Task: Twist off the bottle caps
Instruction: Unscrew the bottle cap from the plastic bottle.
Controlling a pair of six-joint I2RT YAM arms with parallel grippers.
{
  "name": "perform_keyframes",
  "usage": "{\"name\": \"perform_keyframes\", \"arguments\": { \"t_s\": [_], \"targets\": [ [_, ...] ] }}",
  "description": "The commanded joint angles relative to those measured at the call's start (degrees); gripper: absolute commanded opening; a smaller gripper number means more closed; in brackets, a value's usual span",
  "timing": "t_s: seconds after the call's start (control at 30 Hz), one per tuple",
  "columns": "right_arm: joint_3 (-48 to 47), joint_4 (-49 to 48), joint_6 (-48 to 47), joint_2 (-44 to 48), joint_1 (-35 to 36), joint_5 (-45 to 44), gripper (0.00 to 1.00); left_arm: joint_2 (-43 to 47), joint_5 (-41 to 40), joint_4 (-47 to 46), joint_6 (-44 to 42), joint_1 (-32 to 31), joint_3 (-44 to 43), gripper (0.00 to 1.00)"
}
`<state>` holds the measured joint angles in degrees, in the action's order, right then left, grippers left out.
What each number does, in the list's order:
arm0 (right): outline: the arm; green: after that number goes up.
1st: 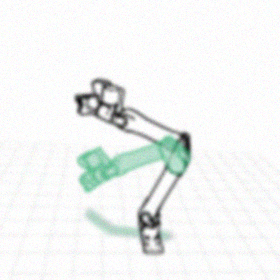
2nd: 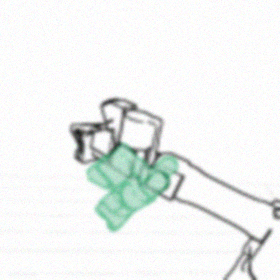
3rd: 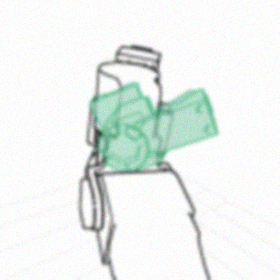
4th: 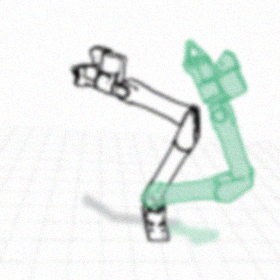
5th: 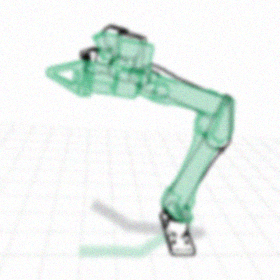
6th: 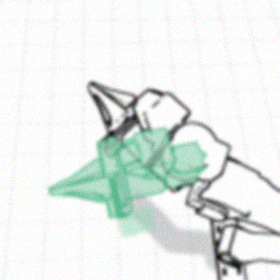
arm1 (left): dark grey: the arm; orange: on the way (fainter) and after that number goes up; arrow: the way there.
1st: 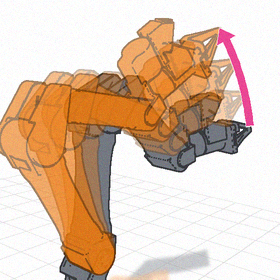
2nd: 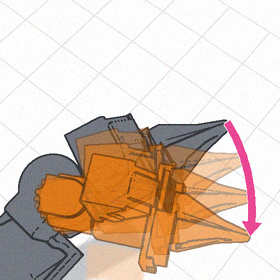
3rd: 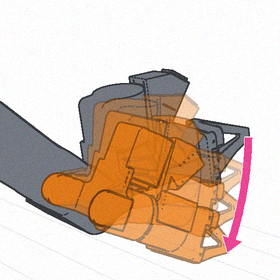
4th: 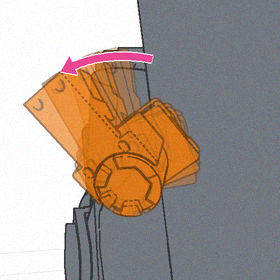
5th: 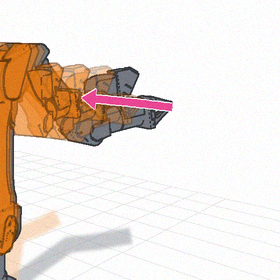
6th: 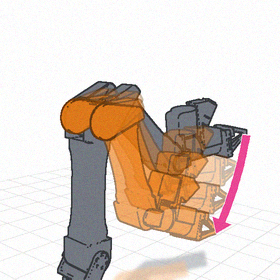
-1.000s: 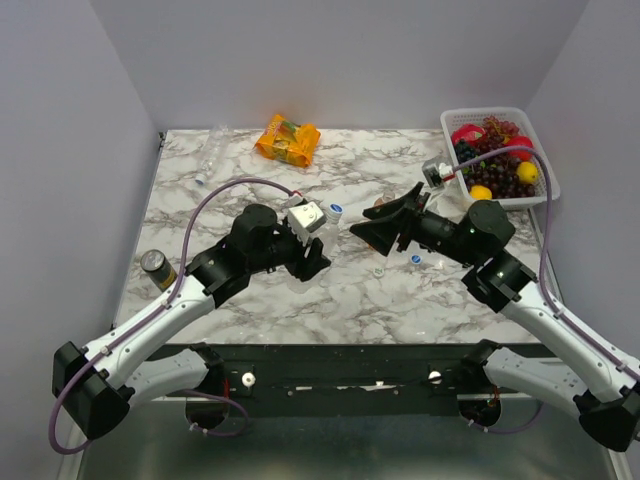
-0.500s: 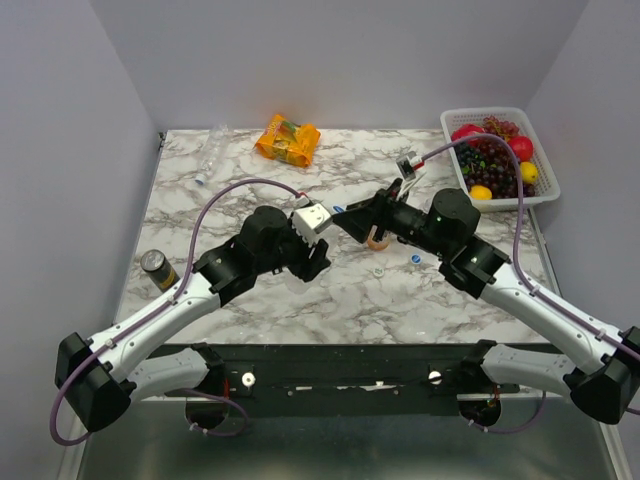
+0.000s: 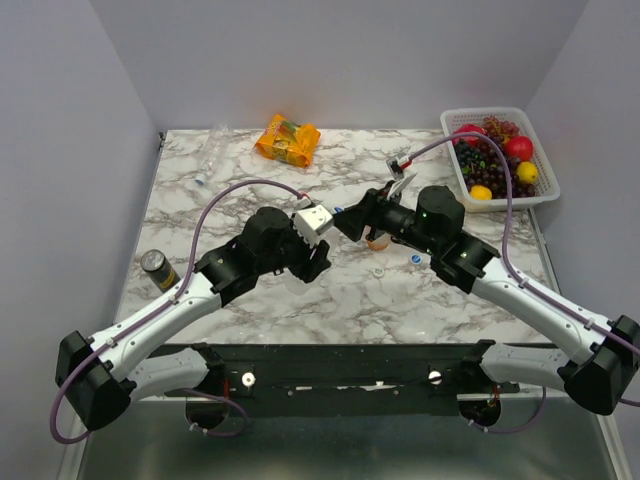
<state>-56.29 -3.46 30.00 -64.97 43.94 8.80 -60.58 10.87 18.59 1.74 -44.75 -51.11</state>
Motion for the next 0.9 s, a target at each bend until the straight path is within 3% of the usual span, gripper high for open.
{"name": "perform_keyframes", "arguments": {
  "t_s": [0.0, 0.2, 0.53, 0.87],
  "targets": [
    [-2.15, -1.89, 0.59, -1.56, 0.44, 2.01, 0.67, -0.68, -0.77, 0.31, -0.6, -0.6, -1.89, 0.32],
    [-2.07, -3.39, 0.94, -1.65, 0.53, 2.89, 0.61, -0.77, -1.2, 0.66, -0.77, -0.95, -2.06, 0.32],
    [-2.15, -3.57, 0.68, -2.18, 0.53, 4.55, 0.42, -1.03, -1.12, 0.92, -1.03, -1.21, -2.24, 0.32],
    [-1.89, -4.62, -6.61, -2.01, 0.09, 15.27, 0.3, 0.9, 11.26, -0.66, -3.14, -1.21, -1.62, 0.32]
  ]
}}
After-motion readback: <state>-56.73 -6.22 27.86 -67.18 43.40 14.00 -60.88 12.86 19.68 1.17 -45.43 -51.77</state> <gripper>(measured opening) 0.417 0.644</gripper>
